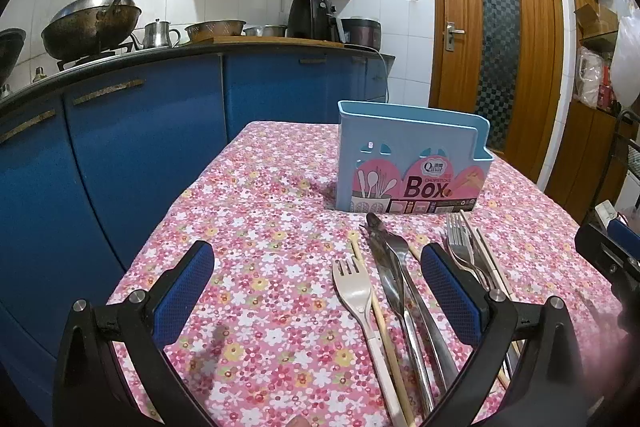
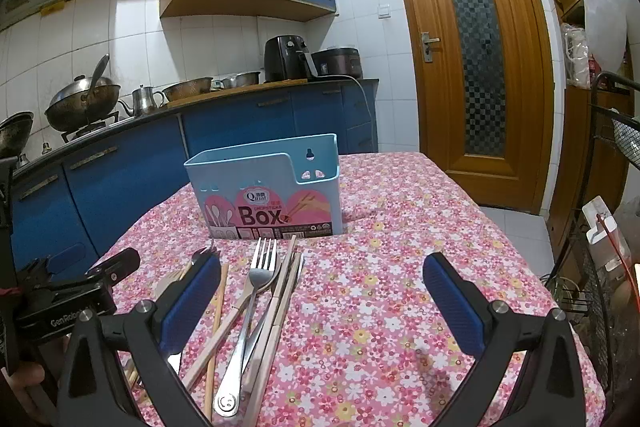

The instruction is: Organize utensils

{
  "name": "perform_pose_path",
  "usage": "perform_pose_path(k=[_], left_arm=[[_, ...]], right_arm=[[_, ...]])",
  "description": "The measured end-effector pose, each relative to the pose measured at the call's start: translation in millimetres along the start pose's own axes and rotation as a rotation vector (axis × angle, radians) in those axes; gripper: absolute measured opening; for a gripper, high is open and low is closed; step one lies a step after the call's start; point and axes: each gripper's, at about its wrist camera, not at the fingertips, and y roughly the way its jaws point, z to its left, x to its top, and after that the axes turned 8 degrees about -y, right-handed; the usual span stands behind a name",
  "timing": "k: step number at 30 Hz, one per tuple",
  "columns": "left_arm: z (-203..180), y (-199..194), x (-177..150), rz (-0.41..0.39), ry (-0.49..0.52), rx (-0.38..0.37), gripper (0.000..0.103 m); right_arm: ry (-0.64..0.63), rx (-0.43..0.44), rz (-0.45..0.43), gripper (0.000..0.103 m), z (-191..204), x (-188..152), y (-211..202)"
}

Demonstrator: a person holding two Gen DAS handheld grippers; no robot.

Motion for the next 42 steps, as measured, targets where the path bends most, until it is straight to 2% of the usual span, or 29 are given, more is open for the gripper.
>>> perform_pose_path(k=[42], left_arm=[[-4,-2,1,0.007,0.015,-0.014,0.103]], right_arm=[[-0.027,0.007,-0.016,0.103,10,2,-5]])
